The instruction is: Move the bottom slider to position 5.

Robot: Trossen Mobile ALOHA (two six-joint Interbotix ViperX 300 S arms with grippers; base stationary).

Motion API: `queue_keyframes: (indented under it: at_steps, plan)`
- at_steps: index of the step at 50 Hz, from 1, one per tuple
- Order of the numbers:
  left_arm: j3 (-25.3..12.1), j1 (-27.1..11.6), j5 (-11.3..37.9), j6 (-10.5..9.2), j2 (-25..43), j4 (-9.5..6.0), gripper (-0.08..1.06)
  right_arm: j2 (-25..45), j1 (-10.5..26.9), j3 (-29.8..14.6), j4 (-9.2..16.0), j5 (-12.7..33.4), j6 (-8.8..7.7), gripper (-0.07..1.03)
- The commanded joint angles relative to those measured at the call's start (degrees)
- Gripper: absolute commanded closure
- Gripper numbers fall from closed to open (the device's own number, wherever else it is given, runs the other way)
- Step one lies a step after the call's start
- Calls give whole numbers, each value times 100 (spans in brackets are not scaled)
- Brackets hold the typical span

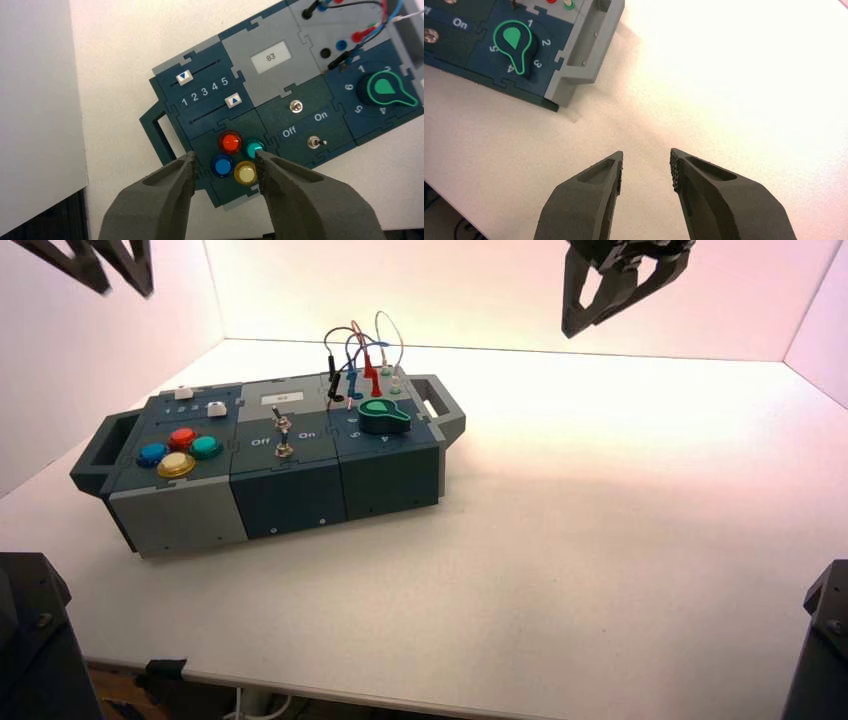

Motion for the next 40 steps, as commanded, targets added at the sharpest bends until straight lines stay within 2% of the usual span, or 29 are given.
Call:
queue_keyframes:
  at_steps: [1,6,27,40]
  plan:
    - [0,-18,-9,35,-185,-9,33,-97,-9,-158,9,-44,18,45]
    - [88,-62,-70,35,-229,-18,29,-97,-9,-149,9,-35,18,45]
    - [756,-149,-861,-44,-492,-35,29,-97,26,-114,9,-44,18,45]
    - [800,-149,-967,-53,-404,-35,29,-88,35,-132,9,-44,18,45]
